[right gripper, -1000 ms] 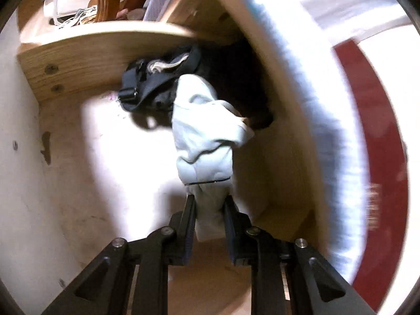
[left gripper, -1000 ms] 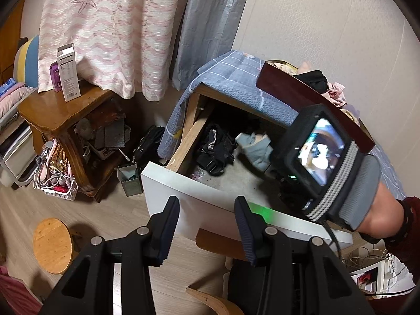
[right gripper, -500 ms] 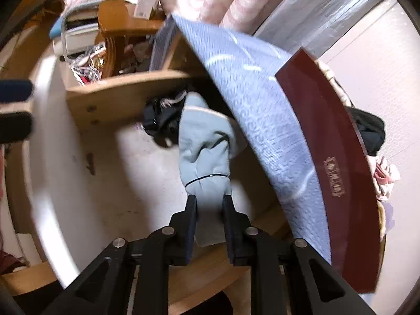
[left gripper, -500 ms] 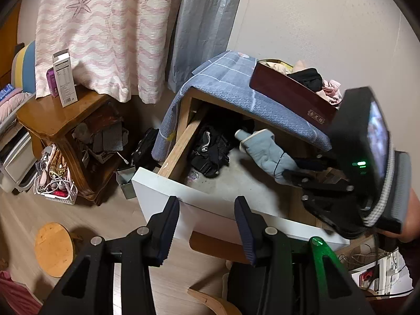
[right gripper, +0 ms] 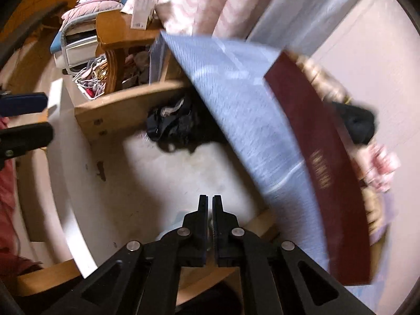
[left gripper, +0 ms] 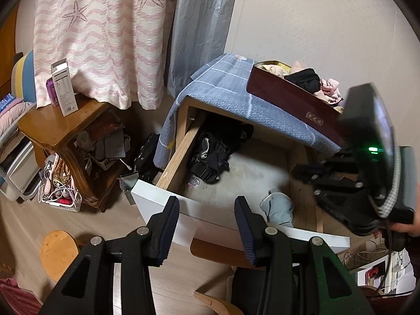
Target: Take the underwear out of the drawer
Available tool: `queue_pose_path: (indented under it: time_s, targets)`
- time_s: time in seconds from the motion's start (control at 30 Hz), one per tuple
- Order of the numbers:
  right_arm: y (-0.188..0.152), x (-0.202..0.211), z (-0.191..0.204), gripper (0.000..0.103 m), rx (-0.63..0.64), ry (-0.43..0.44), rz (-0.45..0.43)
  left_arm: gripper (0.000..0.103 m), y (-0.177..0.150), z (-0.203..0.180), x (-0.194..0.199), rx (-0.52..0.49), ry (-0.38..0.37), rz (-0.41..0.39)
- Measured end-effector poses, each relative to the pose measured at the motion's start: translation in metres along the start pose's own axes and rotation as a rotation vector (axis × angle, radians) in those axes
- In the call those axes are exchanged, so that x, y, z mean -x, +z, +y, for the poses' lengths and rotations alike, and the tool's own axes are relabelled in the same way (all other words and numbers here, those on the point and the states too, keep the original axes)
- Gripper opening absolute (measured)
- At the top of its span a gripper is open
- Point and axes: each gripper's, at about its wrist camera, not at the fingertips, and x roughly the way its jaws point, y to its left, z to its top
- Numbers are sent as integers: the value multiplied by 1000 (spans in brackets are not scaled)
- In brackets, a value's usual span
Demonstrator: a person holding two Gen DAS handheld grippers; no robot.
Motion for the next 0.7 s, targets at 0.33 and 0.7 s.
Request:
queue_pose_path:
  time_s: [0.33, 0.7]
  targets:
    - [-1, -46, -1, 64, -40, 62, 156, 44, 0, -4, -5, -37, 39, 13]
    - [-4, -101, 14, 68, 12, 64, 372, 44, 2, -6, -7, -49, 46, 14]
